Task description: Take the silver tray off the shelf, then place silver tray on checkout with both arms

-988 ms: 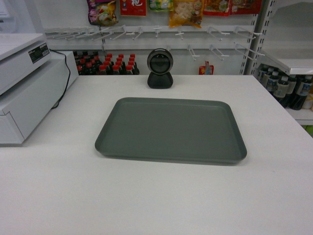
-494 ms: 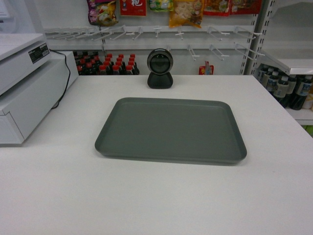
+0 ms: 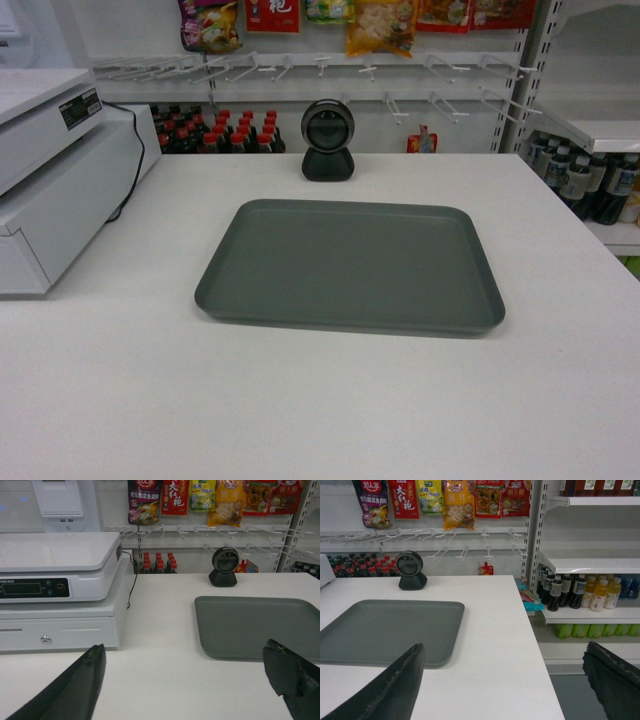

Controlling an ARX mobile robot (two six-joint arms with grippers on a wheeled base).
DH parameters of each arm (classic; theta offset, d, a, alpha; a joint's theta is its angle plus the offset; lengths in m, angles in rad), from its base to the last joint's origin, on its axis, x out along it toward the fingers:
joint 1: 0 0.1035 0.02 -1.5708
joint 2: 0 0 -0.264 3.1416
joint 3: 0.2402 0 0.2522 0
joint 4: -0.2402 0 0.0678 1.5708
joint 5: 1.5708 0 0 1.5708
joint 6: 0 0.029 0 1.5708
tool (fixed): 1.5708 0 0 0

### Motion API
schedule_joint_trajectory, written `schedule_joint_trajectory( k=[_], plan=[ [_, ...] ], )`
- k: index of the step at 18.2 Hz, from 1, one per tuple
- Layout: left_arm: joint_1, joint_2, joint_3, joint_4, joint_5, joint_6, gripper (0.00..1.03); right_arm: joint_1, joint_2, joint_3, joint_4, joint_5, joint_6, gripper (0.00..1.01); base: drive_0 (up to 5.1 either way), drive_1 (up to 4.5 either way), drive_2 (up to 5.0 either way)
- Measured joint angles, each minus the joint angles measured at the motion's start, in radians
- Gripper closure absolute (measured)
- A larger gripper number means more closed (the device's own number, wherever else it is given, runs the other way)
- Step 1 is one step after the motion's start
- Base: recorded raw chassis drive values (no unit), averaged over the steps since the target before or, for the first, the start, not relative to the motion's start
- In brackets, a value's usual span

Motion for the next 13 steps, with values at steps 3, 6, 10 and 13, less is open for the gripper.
schedule_joint_trajectory(
  k=[3,6,10,13],
  plan=[
    [0.0,0.0,0.0,0.0,0.0,0.001,0.03,0.0,0.0,0.0,0.0,0.0,0.0,0.02,0.0,0.0,0.0],
    [0.0,0.0,0.0,0.0,0.0,0.001,0.06,0.0,0.0,0.0,0.0,0.0,0.0,0.04,0.0,0.0,0.0],
    [0.0,0.0,0.0,0.0,0.0,0.001,0.05,0.0,0.0,0.0,0.0,0.0,0.0,0.03,0.0,0.0,0.0],
    [0.0,0.0,0.0,0.0,0.0,0.001,0.05,0.0,0.0,0.0,0.0,0.0,0.0,0.03,0.0,0.0,0.0]
  ],
)
